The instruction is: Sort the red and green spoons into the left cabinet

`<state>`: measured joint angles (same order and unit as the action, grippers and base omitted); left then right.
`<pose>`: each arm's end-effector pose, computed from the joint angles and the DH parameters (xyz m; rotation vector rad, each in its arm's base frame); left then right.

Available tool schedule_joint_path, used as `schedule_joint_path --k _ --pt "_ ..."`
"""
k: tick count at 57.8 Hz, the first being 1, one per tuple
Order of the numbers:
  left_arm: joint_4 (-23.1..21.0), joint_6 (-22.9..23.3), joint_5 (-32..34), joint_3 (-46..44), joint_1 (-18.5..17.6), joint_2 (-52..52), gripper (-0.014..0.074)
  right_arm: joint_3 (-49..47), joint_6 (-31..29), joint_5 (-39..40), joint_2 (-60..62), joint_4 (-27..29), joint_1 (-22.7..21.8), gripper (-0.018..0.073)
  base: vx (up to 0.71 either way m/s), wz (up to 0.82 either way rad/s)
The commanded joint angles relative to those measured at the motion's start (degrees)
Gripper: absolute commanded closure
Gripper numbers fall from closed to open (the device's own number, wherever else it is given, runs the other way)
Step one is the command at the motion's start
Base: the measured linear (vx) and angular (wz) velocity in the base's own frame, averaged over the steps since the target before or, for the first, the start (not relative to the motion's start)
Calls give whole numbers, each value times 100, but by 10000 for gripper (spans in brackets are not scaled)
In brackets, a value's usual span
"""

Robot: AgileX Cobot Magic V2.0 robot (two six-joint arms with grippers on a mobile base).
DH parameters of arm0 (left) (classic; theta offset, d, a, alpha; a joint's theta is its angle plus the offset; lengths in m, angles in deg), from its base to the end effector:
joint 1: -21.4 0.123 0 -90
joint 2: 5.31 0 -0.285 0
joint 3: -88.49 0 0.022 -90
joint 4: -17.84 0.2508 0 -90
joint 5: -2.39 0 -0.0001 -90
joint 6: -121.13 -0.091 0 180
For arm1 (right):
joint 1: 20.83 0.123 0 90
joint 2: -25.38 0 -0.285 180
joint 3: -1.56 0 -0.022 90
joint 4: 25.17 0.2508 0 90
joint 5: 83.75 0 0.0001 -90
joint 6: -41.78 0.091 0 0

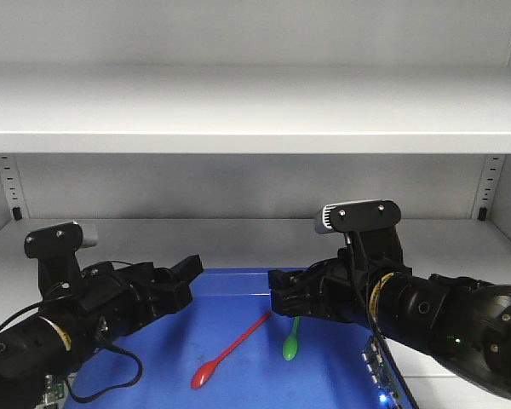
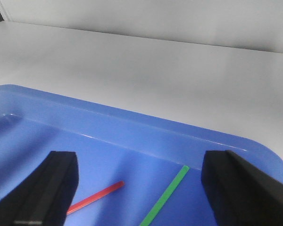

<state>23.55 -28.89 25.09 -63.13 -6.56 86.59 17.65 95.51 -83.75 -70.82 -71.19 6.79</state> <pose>0.2874 -0.1565 0.2881 0.0793 1.7555 -0.7116 0.3149 0.1647 0.2970 -0.3426 1.9520 0.4034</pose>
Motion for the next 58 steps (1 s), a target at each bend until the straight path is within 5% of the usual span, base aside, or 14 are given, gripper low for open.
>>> schedule_joint_path --k 1,25,33,39,45,54,58 --pt "-88 33 494 -171 -4 -183 24 -212 -18 299 214 -60 -8 -22 0 0" --pt "-92 28 447 -160 16 -198 34 -212 -18 294 214 -55 -8 -22 0 0" --pt "-88 -480 -385 -151 -13 -655 79 -212 -18 300 214 -55 -8 -22 0 0" --pt "-94 -796 -1420 -151 -1 -1260 156 -212 -18 299 214 -55 -8 -22 0 0" --pt "-99 -1510 -2363 -2 19 -1999 322 -212 -18 299 214 -55 -8 -22 0 0" --pt "-612 -2317 -1647 1242 344 -3197 608 -212 -18 294 214 -55 -8 -22 0 0" --pt "-837 -2580 -955 2035 588 -3821 606 -212 -18 294 214 -55 -8 -22 0 0"
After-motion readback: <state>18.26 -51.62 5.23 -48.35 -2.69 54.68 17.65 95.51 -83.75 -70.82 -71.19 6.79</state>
